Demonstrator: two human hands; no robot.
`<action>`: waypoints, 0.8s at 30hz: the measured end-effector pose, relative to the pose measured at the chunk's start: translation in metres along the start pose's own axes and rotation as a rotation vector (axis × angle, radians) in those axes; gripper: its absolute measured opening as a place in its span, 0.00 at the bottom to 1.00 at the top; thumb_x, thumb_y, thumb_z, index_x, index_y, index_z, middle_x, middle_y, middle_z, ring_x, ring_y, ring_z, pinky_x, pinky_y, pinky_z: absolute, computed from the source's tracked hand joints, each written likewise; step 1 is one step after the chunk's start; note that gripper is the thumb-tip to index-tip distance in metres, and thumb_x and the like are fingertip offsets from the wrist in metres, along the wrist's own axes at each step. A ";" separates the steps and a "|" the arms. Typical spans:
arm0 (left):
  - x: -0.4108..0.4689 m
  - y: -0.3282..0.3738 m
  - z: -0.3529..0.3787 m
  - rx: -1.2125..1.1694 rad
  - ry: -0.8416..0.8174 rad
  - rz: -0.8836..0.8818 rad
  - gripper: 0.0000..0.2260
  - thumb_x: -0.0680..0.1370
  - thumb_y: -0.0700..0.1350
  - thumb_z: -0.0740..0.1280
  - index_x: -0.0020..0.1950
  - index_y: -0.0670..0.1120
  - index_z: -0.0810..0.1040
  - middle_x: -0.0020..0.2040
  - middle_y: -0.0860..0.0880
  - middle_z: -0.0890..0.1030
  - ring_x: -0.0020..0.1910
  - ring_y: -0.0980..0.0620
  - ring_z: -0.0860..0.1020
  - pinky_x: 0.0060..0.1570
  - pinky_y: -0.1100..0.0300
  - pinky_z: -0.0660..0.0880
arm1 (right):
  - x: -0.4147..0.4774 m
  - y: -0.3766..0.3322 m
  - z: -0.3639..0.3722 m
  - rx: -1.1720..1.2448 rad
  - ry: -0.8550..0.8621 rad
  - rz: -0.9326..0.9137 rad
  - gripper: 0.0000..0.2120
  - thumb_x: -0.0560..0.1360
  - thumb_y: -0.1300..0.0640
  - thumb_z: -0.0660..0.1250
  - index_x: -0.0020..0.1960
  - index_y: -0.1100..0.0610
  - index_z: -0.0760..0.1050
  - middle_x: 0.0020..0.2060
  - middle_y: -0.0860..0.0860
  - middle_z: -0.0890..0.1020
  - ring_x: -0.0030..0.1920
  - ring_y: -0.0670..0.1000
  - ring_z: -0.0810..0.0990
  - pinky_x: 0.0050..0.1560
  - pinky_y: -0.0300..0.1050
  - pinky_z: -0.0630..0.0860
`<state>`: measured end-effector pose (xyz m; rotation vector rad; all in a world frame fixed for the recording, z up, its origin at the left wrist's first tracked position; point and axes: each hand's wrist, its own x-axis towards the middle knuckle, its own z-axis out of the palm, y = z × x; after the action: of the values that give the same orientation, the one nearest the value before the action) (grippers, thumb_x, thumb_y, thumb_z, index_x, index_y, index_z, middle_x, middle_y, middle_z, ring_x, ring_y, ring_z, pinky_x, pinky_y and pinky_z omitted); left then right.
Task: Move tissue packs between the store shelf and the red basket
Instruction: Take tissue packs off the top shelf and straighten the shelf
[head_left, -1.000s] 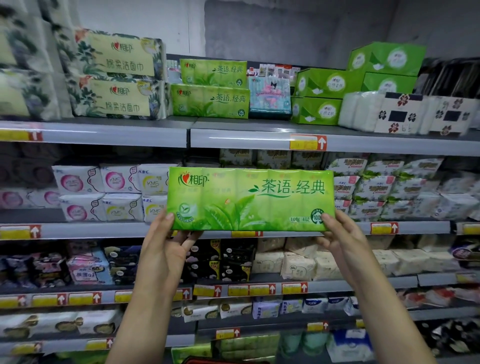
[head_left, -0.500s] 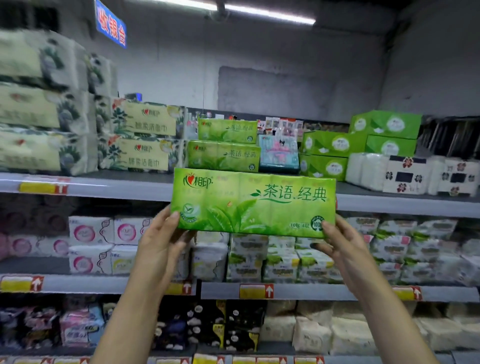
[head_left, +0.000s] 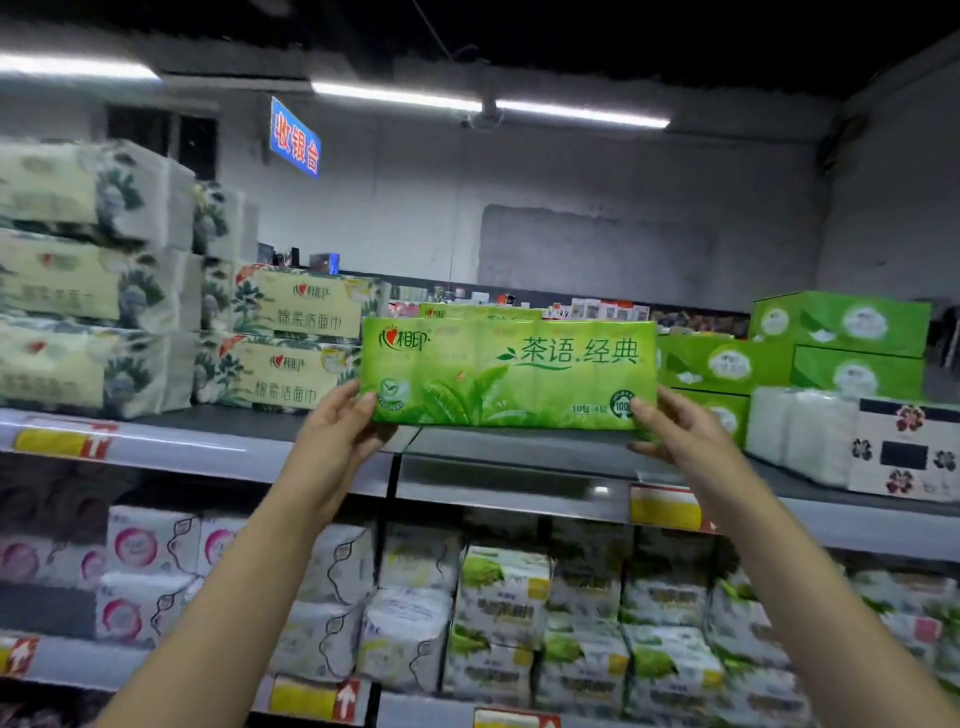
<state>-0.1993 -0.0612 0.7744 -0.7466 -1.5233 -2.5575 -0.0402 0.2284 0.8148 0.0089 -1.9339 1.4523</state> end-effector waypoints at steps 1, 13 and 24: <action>0.008 0.000 0.001 0.023 -0.003 -0.005 0.19 0.81 0.42 0.61 0.72 0.41 0.66 0.69 0.42 0.73 0.65 0.46 0.74 0.64 0.50 0.72 | 0.006 0.003 0.000 -0.022 -0.003 -0.001 0.36 0.73 0.47 0.67 0.75 0.59 0.58 0.72 0.55 0.66 0.60 0.50 0.75 0.53 0.43 0.76; 0.091 -0.002 0.012 0.345 0.010 -0.035 0.18 0.80 0.35 0.61 0.71 0.37 0.68 0.67 0.40 0.74 0.49 0.44 0.79 0.33 0.66 0.80 | 0.074 0.024 0.017 -0.189 -0.030 0.055 0.30 0.77 0.56 0.64 0.76 0.57 0.56 0.71 0.58 0.66 0.61 0.52 0.72 0.62 0.51 0.74; 0.160 -0.020 0.008 0.679 0.150 0.039 0.14 0.78 0.33 0.63 0.63 0.36 0.74 0.59 0.37 0.78 0.23 0.50 0.80 0.21 0.62 0.75 | 0.144 0.041 0.047 -0.212 -0.022 0.197 0.17 0.76 0.65 0.66 0.60 0.55 0.65 0.45 0.47 0.72 0.45 0.47 0.74 0.50 0.47 0.72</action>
<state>-0.3426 -0.0154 0.8322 -0.4694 -2.0943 -1.8067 -0.1891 0.2600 0.8513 -0.2701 -2.1467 1.3665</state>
